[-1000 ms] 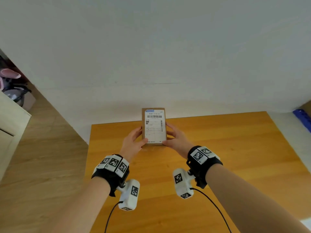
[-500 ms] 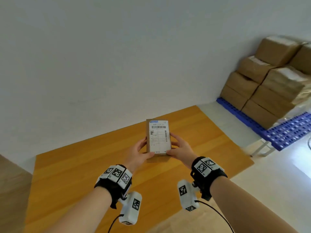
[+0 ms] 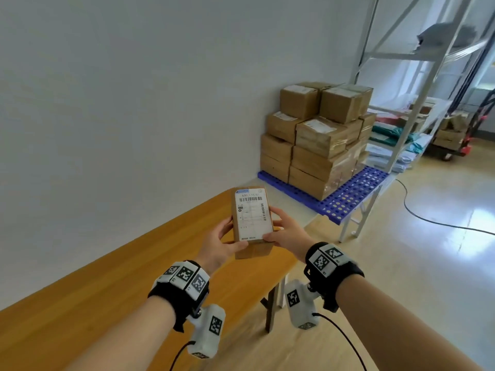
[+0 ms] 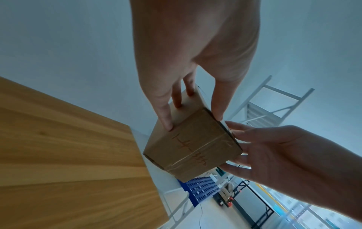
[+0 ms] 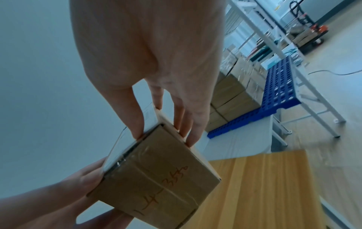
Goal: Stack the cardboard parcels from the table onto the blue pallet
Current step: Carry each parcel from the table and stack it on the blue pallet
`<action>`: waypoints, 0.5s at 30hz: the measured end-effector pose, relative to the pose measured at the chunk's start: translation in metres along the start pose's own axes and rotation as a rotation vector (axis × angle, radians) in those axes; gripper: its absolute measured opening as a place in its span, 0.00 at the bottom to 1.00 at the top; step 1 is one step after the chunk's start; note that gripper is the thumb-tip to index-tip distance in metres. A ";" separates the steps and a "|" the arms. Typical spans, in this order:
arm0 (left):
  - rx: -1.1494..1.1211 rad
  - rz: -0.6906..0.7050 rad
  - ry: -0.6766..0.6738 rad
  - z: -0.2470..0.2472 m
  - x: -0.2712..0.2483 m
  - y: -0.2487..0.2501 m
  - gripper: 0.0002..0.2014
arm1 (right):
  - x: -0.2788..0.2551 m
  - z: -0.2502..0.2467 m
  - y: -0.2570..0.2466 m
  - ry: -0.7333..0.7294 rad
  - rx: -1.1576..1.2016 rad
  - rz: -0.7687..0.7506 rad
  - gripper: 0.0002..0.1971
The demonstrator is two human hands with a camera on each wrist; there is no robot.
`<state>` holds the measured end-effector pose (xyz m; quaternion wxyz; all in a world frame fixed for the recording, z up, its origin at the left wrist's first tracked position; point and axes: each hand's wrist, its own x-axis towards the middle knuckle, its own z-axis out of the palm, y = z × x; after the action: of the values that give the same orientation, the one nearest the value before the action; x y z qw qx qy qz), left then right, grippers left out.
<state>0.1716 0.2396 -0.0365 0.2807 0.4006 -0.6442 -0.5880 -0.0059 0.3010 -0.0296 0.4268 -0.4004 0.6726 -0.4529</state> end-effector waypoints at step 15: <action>0.052 0.105 -0.154 0.147 0.142 0.072 0.41 | 0.050 -0.189 -0.012 0.214 -0.005 -0.059 0.39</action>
<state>-0.0383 0.1971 -0.0031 0.2502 0.3268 -0.6990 -0.5848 -0.1966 0.3019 0.0137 0.3379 -0.3704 0.7035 -0.5036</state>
